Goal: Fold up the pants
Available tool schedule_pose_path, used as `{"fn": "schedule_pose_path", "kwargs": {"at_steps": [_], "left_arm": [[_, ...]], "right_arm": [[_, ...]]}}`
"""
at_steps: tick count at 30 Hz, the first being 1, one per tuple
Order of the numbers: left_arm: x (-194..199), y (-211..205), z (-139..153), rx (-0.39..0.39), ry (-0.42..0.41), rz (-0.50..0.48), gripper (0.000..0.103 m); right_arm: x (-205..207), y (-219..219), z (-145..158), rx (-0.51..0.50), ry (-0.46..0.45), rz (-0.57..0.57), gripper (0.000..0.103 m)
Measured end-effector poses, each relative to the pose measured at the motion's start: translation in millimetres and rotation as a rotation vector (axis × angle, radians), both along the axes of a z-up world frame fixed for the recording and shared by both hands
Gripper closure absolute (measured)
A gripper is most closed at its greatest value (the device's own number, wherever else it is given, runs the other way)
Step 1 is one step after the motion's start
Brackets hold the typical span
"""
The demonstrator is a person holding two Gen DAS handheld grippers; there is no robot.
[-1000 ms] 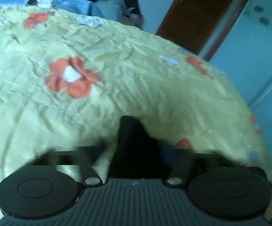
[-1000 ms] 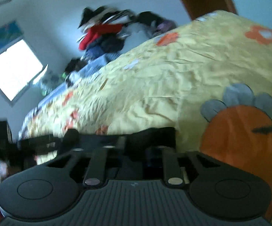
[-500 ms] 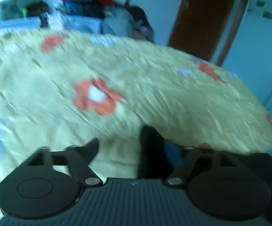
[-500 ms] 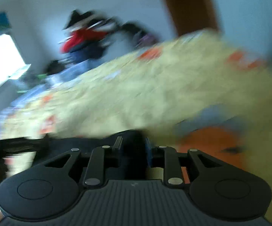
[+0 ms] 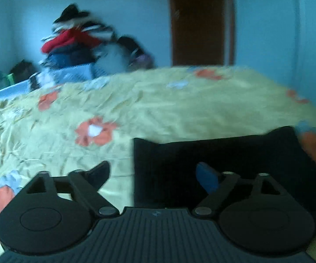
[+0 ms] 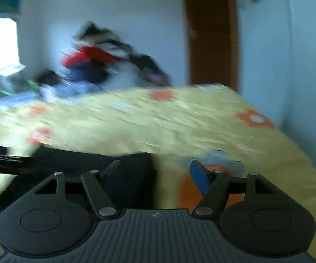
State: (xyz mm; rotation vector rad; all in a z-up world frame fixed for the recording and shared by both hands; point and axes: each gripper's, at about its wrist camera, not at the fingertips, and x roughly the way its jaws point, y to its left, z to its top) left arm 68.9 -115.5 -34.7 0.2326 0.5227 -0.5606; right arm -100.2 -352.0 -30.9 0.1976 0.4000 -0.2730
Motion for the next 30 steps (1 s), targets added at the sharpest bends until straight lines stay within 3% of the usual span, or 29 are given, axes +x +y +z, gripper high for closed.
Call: {"fn": "schedule_pose_path", "kwargs": {"at_steps": [2, 4, 5, 6, 9, 12, 18, 23, 30], "left_arm": [[-13.8, -3.0, -8.6, 0.040, 0.008, -0.043, 0.005], [-21.0, -6.5, -26.1, 0.114, 0.020, -0.063, 0.005], [-24.0, -2.5, -33.2, 0.101, 0.007, -0.060, 0.005], [-26.9, 5.3, -36.7, 0.066, -0.003, -0.054, 0.003], [-19.2, 15.2, -44.1, 0.000, 0.039, -0.036, 0.000], [-7.6, 25.3, -49.4, -0.081, 0.134, 0.000, 0.000], [-9.5, 28.5, -47.7, -0.111, 0.159, 0.006, 0.000], [-10.7, 29.2, -47.7, -0.120, 0.163, 0.004, 0.000], [-10.7, 31.4, -47.7, -0.126, 0.164, 0.006, 0.000]], "right_arm": [[-1.5, 15.9, -4.5, 0.005, -0.012, 0.104, 0.035], [3.9, 31.4, -19.6, -0.053, 0.038, 0.149, 0.035], [9.9, 35.3, -30.9, -0.082, 0.103, 0.131, 0.035], [14.9, 35.8, -41.8, -0.099, 0.162, 0.105, 0.027], [11.0, 21.9, -45.3, -0.017, 0.156, 0.055, 0.013], [20.5, 15.6, -51.5, 0.019, 0.195, 0.031, 0.001], [16.4, 16.2, -43.0, -0.014, 0.204, 0.018, 0.000], [17.2, 7.4, -43.6, 0.043, 0.198, 0.023, 0.000], [16.1, 8.9, -43.1, 0.048, 0.196, 0.022, 0.000]]}}
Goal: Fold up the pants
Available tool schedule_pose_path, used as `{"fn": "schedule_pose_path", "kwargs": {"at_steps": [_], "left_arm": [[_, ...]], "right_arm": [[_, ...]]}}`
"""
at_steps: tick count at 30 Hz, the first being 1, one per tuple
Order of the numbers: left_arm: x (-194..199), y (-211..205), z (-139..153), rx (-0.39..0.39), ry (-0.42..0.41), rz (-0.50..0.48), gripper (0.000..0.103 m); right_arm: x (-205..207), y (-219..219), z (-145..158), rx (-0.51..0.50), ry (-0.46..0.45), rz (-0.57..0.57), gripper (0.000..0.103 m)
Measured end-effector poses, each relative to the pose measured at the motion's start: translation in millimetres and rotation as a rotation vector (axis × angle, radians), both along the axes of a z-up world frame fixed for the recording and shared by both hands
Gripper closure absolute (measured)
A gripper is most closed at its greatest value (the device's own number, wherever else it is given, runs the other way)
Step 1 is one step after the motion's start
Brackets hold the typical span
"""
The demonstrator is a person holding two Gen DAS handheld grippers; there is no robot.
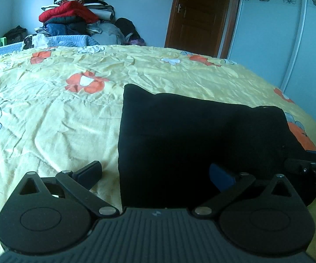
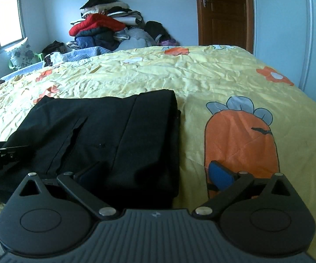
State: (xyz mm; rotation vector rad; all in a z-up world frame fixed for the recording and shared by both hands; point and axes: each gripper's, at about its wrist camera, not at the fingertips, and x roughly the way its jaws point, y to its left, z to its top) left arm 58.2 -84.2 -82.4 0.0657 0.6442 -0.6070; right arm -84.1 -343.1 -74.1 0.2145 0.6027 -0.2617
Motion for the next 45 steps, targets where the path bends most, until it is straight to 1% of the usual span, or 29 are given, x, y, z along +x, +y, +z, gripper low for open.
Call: {"fn": "schedule_pose_path", "kwargs": {"at_steps": [19, 21, 23, 24, 25, 26, 27, 28, 29, 30, 31, 32, 33, 34, 35, 36, 39, 40, 41, 43, 45], "left_arm": [[1.9, 2.3, 0.0, -0.008, 0.004, -0.009, 0.000], [1.7, 4.8, 1.4, -0.011, 0.007, 0.005, 0.000], [-2.4, 10.2, 6.8, -0.012, 0.009, 0.031, 0.004], [-6.4, 14.3, 11.8, -0.016, 0.012, 0.029, 0.004], [-12.0, 19.3, 17.8, -0.035, 0.011, 0.011, 0.003], [-19.5, 24.8, 23.9, -0.066, -0.002, -0.026, 0.003], [-26.7, 29.2, 28.6, -0.096, -0.020, -0.068, 0.002], [-33.4, 30.8, 31.5, -0.114, -0.035, -0.106, 0.000], [-37.1, 29.0, 31.8, -0.112, -0.036, -0.132, 0.000], [-38.5, 23.2, 29.8, -0.087, -0.019, -0.163, 0.000], [-37.7, 16.3, 25.6, -0.049, 0.006, -0.186, 0.000], [-36.7, 8.8, 19.0, 0.006, 0.025, -0.194, 0.000], [-37.6, 6.3, 15.3, 0.043, 0.010, -0.181, 0.000], [-38.6, 7.4, 14.3, 0.063, -0.015, -0.159, 0.000], [-36.2, 11.7, 14.9, 0.064, -0.014, -0.139, 0.000], [-32.1, 17.1, 15.2, 0.058, -0.001, -0.117, 0.000], [-19.8, 31.2, 16.9, 0.015, 0.055, -0.042, 0.000], [-18.2, 32.8, 18.6, 0.001, 0.068, -0.029, 0.002], [-18.9, 32.9, 20.7, -0.005, 0.070, -0.019, 0.002], [-23.2, 30.3, 24.4, 0.013, 0.045, -0.003, 0.002], [-26.4, 28.1, 27.0, 0.029, 0.034, 0.022, 0.002]], "right_arm": [[0.1, -0.5, -0.8, -0.001, 0.000, 0.000, 0.000], [-0.5, -1.8, -1.0, 0.004, -0.002, 0.001, 0.000], [-1.2, -1.4, -0.6, 0.000, -0.002, -0.005, 0.000], [-2.4, -0.4, 0.2, -0.007, -0.006, -0.024, 0.000], [-6.8, 2.8, 3.2, -0.029, -0.022, -0.060, 0.000], [-13.8, 8.0, 9.3, -0.060, -0.055, -0.092, 0.000], [-22.8, 15.0, 17.8, -0.084, -0.108, -0.094, 0.000], [-31.4, 22.5, 26.9, -0.076, -0.180, -0.039, 0.000], [-35.2, 29.9, 34.1, -0.037, -0.231, 0.047, 0.001], [-33.1, 37.5, 38.3, -0.007, -0.236, 0.118, 0.001], [-25.3, 47.0, 39.0, -0.008, -0.195, 0.166, 0.001], [-16.0, 55.6, 35.4, -0.043, -0.140, 0.186, 0.001], [-7.4, 62.1, 28.5, -0.083, -0.083, 0.190, 0.001], [1.0, 65.6, 18.9, -0.116, -0.013, 0.178, 0.001], [4.6, 67.0, 10.6, -0.144, 0.030, 0.157, 0.000], [0.4, 66.2, 7.8, -0.153, 0.009, 0.145, 0.000], [-4.8, 60.2, 10.5, -0.121, 0.022, 0.059, 0.000], [-6.7, 60.9, 12.1, -0.110, 0.012, 0.038, 0.000], [-9.3, 63.3, 13.8, -0.109, -0.005, 0.035, 0.000], [-13.1, 71.2, 17.2, -0.118, -0.041, 0.048, 0.000], [-10.4, 75.4, 17.4, -0.148, -0.030, 0.050, 0.000]]}}
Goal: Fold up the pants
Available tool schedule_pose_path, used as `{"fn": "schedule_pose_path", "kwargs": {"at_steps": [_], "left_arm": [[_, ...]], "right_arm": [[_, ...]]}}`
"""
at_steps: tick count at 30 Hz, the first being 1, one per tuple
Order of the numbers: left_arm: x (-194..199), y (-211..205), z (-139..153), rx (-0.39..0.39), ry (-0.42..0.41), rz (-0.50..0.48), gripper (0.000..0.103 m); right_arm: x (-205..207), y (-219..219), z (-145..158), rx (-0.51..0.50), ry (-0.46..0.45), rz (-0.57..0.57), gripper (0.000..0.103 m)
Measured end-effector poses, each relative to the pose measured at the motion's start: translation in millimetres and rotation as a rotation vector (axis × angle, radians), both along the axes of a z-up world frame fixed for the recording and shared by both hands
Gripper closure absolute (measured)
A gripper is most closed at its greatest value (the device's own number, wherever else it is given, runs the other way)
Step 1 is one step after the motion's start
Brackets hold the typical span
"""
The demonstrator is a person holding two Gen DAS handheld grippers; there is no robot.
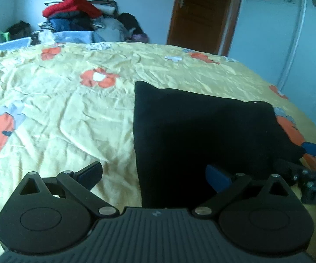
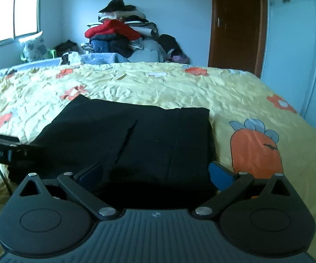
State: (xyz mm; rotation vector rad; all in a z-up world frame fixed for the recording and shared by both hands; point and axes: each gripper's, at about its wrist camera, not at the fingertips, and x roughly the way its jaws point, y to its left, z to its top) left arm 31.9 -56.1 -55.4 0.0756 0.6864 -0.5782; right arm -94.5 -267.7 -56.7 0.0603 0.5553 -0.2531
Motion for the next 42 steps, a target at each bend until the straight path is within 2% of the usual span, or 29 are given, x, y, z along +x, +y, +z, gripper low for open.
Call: {"fn": "schedule_pose_path", "kwargs": {"at_steps": [3, 6, 18, 29, 42], "left_arm": [[-2.9, 0.6, 0.7, -0.004, 0.024, 0.034, 0.002], [-11.8, 0.5, 1.2, 0.015, -0.004, 0.064, 0.002], [-28.4, 0.0, 8.7, 0.064, -0.056, 0.129, 0.001], [-41.9, -0.4, 15.7, 0.094, -0.096, 0.143, 0.001], [-42.9, -0.4, 11.4, 0.120, -0.101, 0.148, 0.001]], "right_arm": [[3.1, -4.7, -9.6, -0.025, 0.055, -0.019, 0.000], [-2.5, -13.2, -14.9, 0.037, 0.032, -0.027, 0.000], [-6.5, -9.2, -19.0, 0.016, 0.019, -0.032, 0.000], [-7.1, -8.1, -18.9, 0.023, 0.018, -0.033, 0.000], [-7.4, -8.8, -18.9, 0.024, 0.018, -0.033, 0.000]]}}
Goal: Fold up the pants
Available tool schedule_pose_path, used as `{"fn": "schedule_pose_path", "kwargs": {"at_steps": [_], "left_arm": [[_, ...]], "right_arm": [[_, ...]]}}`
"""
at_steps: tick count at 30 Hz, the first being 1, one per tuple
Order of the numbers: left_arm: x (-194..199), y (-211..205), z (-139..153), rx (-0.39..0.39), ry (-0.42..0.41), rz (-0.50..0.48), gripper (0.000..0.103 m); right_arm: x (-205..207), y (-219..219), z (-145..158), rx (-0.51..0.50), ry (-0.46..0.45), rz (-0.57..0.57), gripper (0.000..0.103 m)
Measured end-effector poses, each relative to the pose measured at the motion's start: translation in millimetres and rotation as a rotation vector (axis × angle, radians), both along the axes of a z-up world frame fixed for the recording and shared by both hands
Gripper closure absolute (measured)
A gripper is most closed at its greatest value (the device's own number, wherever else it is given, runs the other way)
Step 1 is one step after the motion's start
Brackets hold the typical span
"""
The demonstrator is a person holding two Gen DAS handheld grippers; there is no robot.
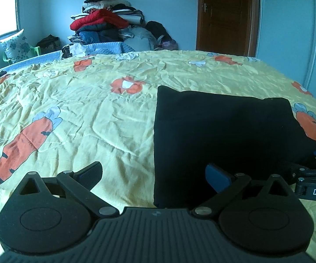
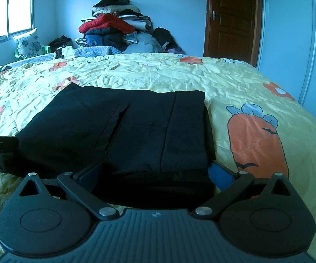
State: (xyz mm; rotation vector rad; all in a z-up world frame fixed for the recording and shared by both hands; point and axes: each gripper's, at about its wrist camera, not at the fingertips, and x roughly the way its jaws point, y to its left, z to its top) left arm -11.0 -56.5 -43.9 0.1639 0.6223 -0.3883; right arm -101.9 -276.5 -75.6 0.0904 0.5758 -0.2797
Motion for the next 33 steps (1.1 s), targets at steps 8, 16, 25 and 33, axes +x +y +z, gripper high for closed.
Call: {"fn": "schedule_pose_path", "kwargs": {"at_steps": [8, 16, 25, 33], "left_arm": [[8.4, 7.1, 5.0, -0.024, -0.013, -0.037, 0.001], [91.2, 23.6, -0.2, -0.292, 0.272, -0.273, 0.001], [163.4, 16.7, -36.4, -0.517, 0.531, -0.516, 0.001], [180.3, -9.4, -48.0, -0.629, 0.609, -0.549, 0.003]], "right_arm": [[-2.0, -1.0, 0.4, 0.017, -0.010, 0.003, 0.000], [0.7, -77.7, 14.9, 0.283, -0.011, 0.062, 0.000], [52.4, -169.9, -1.8, 0.818, 0.053, 0.411, 0.000], [103.0, -138.8, -4.0, 0.849, 0.072, 0.535, 0.000]]}}
